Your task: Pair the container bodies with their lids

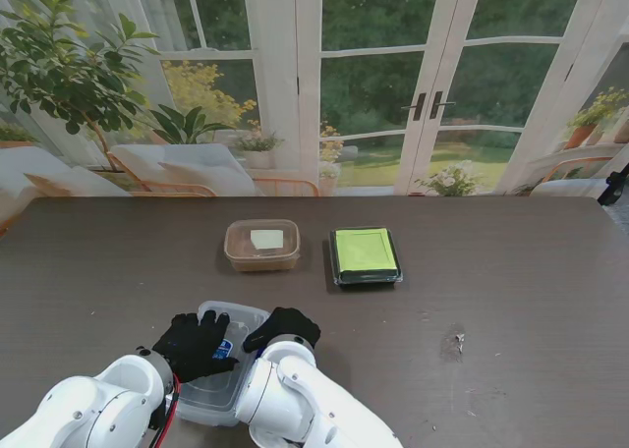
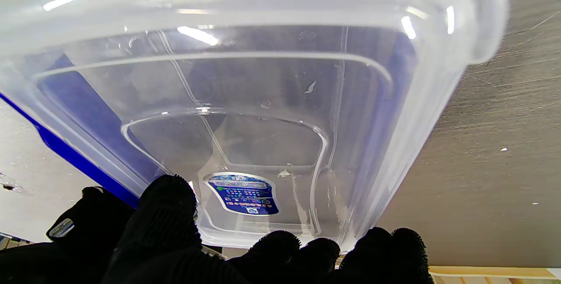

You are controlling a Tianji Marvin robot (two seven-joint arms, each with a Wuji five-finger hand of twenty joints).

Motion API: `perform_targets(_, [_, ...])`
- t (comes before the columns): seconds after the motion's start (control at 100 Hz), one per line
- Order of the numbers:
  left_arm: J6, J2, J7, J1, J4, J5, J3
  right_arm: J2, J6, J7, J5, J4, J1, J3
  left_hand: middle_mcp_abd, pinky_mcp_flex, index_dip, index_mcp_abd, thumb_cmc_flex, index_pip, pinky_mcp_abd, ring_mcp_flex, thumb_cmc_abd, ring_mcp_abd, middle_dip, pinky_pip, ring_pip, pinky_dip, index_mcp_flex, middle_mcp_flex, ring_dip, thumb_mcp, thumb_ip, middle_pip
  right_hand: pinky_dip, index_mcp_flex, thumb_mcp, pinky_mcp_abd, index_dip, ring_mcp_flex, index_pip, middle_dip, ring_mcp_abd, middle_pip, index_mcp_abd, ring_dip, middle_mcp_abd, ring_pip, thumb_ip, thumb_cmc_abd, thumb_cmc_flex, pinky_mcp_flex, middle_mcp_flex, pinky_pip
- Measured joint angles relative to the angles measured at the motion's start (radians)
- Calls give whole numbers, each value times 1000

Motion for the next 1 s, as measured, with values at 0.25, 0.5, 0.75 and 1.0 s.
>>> perform_targets(0.25, [2, 0, -2, 3, -3, 2, -2, 18, -1, 148, -97, -16, 20, -9, 0, -1, 0, 0, 0, -2, -1, -3, 0, 0, -5, 0, 0, 0, -2, 0, 0, 0, 0, -8, -16, -90, -8, 40, -69, -1, -138, -6, -16, -12, 46, -42, -16, -28, 24, 138, -45, 1, -16, -15])
perform_targets(0.5, [-10, 0, -11, 0, -2, 4, -5, 76, -2, 112, 40, -38, 52, -66, 0, -1, 0, 0, -1, -2, -2, -3, 0, 0, -5, 0, 0, 0, -2, 0, 0, 0, 0, -8, -111, -223, -100, 121, -7, -20, -317, 1, -70, 39, 115, -132, -53, -139, 229, 312, -112, 12, -124, -165])
perform_targets(0.75, [-24, 0, -15, -2, -1, 11, -9, 148, -2, 64, 141, -57, 114, -154, 0, 0, 0, 0, -2, -2, -2, 2, 2, 0, -5, 0, 2, 0, -2, 2, 1, -2, 0, -7, -127, -232, -224, 137, -8, -21, -389, -9, -36, 11, 47, -217, -8, -293, 249, 375, -118, 12, -215, -240])
perform_targets(1.0, [-45, 1, -20, -12, 5, 16, -8, 213, -3, -53, 317, -79, 176, -244, 0, 3, 2, 0, -12, 6, 1, 5, 4, 0, -3, 0, 17, 0, -2, 13, 3, -7, 0, -2, -127, -255, -266, 146, -39, -21, -439, -33, 44, -27, 20, -305, 14, -475, 248, 403, -104, 12, -303, -303])
